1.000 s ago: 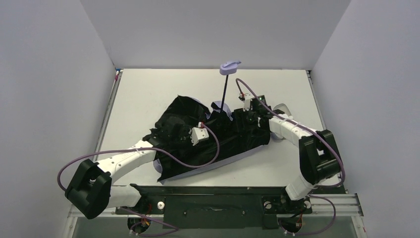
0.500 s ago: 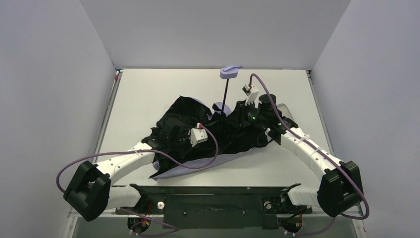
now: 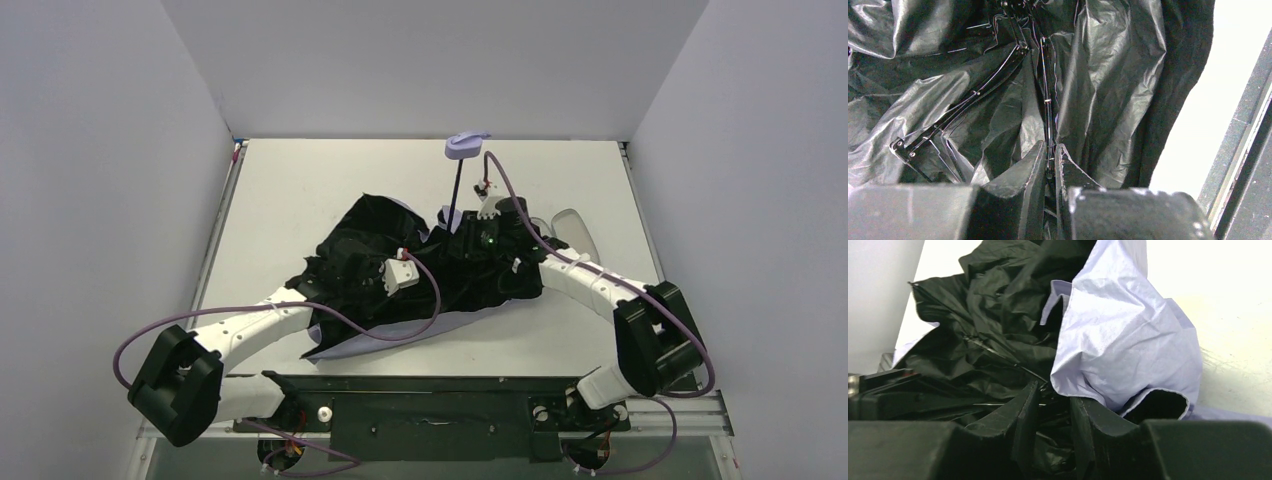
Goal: Open the umbrella
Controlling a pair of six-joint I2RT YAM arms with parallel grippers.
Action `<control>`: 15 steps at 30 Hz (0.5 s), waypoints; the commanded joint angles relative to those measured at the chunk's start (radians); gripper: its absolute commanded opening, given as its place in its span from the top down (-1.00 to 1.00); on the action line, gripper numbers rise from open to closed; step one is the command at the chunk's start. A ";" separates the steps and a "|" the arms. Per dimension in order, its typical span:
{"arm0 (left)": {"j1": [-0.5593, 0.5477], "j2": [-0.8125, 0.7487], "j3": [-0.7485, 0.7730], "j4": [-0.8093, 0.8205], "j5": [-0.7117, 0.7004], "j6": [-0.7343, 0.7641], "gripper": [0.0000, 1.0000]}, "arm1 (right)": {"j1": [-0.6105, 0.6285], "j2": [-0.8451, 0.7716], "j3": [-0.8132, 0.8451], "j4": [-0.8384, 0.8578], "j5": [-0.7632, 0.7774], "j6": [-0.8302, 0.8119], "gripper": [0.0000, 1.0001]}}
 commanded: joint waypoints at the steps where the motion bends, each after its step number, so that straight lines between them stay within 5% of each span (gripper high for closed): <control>1: 0.000 -0.016 -0.006 -0.067 0.000 0.010 1.00 | 0.006 0.051 -0.002 0.047 0.070 -0.028 0.46; 8: 0.001 -0.052 -0.032 -0.125 -0.018 0.032 0.99 | -0.054 0.213 0.116 -0.083 0.222 -0.222 0.05; 11: 0.013 -0.064 -0.039 -0.136 -0.030 0.019 0.92 | -0.039 0.241 0.160 -0.097 0.238 -0.270 0.02; 15: 0.161 -0.124 -0.046 -0.086 0.125 -0.108 0.47 | -0.008 0.239 0.178 -0.079 0.239 -0.310 0.03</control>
